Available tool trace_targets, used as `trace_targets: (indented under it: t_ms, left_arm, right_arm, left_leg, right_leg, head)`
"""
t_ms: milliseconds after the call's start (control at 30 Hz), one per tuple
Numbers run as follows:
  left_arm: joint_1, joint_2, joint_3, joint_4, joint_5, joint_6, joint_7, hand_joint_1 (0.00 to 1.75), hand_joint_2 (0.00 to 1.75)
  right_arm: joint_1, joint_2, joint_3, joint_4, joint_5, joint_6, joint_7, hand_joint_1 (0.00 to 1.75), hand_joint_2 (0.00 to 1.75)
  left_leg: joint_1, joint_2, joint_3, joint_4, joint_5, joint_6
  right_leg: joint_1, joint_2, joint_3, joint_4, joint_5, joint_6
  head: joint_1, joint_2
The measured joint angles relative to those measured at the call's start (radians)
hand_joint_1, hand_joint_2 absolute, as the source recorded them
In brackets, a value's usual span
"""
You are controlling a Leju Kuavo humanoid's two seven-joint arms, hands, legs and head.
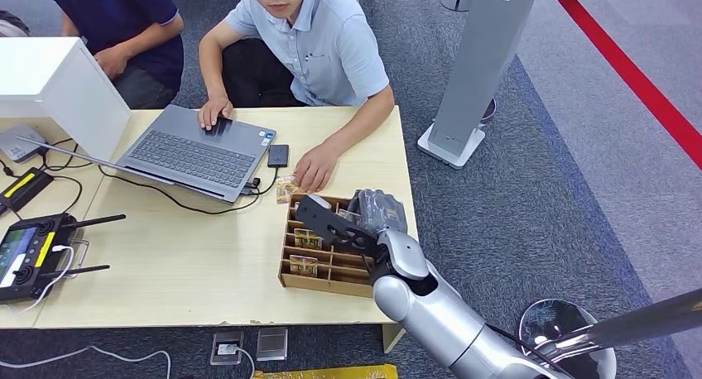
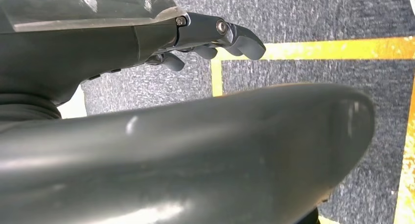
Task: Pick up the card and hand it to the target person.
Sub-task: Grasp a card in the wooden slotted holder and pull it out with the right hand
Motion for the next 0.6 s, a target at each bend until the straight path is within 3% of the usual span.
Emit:
trace_targets:
  t_ms: [400,600]
  left_arm:
    - [0.003,0.000,0.000,0.000,0.006,0.001,0.005,0.00,0.00]
    - [0.004,0.000,0.000,0.000,0.003,0.000,0.004,0.00,0.00]
  right_arm:
    - [0.006,-0.047,-0.012,-0.187,0.006,-0.009,-0.001,1.59,1.75]
    - [-0.053,-0.073,-0.015,-0.289,-0.027,0.018,-0.005,1.59,1.75]
  left_leg:
    - [0.000,0.000,0.000,0.000,0.000,0.000]
    - [0.000,0.000,0.000,0.000,0.000,0.000]
  right_leg:
    - [0.000,0.000,0.000,0.000,0.000,0.000]
    - [0.000,0.000,0.000,0.000,0.000,0.000]
  head:
    - [0.001,0.000]
    - [0.000,0.000]
